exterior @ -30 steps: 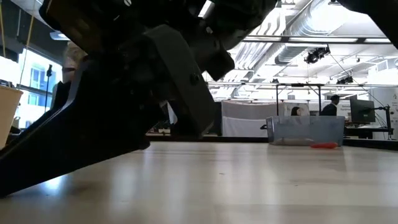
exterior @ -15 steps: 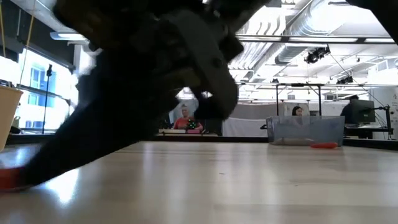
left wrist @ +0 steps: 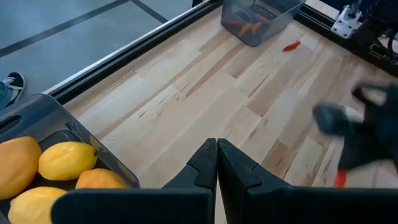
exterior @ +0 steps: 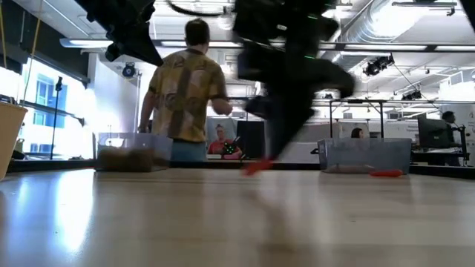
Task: Sort produce into baskets
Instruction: Put the bottom red chili into the right black bin
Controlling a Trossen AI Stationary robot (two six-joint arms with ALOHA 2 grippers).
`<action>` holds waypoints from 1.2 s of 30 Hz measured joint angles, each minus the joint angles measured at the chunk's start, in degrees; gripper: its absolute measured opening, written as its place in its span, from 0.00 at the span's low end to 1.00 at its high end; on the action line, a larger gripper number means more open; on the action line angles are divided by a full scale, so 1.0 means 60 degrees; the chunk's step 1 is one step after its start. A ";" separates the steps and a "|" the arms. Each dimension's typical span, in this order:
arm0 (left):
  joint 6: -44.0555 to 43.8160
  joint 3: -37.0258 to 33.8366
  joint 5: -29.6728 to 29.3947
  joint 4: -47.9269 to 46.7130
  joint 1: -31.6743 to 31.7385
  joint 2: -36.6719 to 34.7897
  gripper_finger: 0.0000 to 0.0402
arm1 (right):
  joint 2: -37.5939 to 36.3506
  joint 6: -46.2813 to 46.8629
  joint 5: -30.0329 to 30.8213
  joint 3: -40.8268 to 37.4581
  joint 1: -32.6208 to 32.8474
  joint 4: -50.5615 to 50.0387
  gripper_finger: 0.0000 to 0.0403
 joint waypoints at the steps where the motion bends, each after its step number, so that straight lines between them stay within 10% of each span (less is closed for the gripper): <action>1: 0.0000 0.0000 -0.0003 -0.0007 0.0000 0.0000 0.00 | -0.0483 0.0279 -0.0006 -0.0759 -0.0086 0.0117 0.00; 12: -0.0109 0.0000 -0.0062 0.0007 0.0004 0.0000 0.00 | -0.7389 0.6521 0.2769 -0.7272 -0.0263 0.0461 0.00; 22: -0.0825 0.0000 -0.0061 0.0003 0.0004 0.0000 0.00 | -1.1685 1.0493 0.7130 -0.8420 -0.2475 0.0008 0.00; 36: -0.0827 0.0000 -0.0062 0.0000 0.0004 0.0000 0.00 | -0.9957 0.8782 0.2939 -0.8340 -0.9161 0.1939 0.03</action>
